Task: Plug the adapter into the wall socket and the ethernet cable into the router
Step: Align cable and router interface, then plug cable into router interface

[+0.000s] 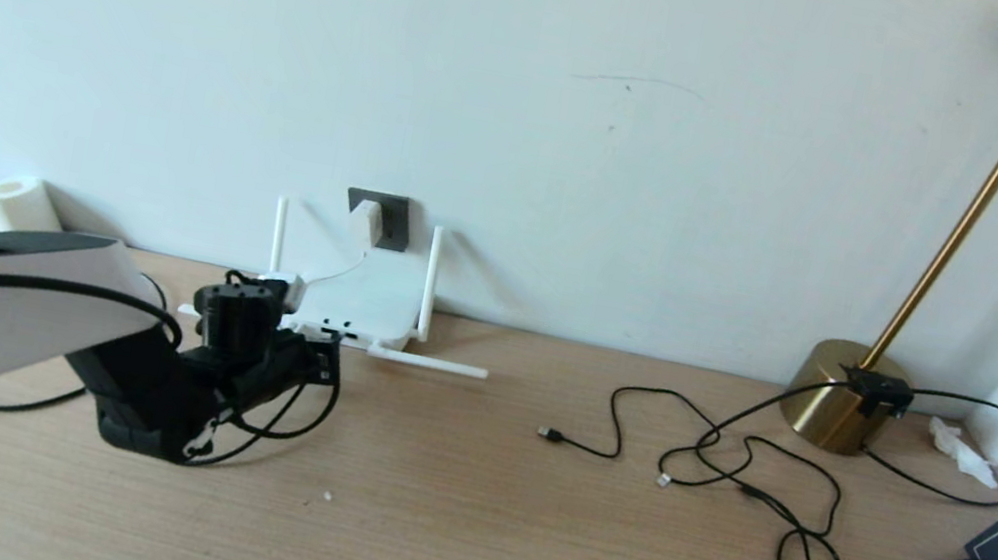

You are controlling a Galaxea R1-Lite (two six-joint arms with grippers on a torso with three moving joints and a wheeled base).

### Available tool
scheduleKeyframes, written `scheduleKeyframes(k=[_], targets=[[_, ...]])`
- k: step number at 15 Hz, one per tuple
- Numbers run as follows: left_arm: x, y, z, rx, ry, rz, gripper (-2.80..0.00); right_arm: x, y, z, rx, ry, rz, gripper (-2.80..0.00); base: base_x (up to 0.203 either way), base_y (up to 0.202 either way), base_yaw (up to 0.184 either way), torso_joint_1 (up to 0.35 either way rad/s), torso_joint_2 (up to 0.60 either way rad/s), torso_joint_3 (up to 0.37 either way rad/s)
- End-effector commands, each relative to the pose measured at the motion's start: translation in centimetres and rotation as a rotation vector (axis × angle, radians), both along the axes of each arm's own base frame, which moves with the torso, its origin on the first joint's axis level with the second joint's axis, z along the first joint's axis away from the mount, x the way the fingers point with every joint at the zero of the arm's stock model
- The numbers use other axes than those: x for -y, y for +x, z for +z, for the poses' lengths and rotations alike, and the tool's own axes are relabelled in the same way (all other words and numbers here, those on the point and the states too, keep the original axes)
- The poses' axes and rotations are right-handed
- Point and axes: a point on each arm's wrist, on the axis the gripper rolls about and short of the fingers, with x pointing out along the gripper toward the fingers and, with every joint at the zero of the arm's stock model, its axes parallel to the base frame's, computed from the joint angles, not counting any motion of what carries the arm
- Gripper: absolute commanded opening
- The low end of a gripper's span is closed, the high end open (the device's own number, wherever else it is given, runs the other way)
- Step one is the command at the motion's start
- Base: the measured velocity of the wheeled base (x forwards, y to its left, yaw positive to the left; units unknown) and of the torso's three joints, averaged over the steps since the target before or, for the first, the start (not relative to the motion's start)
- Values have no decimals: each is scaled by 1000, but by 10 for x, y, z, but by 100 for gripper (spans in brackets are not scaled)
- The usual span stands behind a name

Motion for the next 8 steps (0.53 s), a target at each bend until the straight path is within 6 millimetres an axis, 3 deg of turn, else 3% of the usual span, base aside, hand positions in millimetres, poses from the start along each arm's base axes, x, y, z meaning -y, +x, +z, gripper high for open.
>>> scheduleKeyframes(k=[1, 8], targets=[[1, 1, 0, 6, -2, -2, -280, 0, 0, 0, -3, 0, 0, 0, 0, 0, 0, 0, 0, 0], [1, 1, -3, 0, -1, -1, -280, 0, 0, 0, -3, 0, 0, 0, 0, 0, 0, 0, 0, 0]])
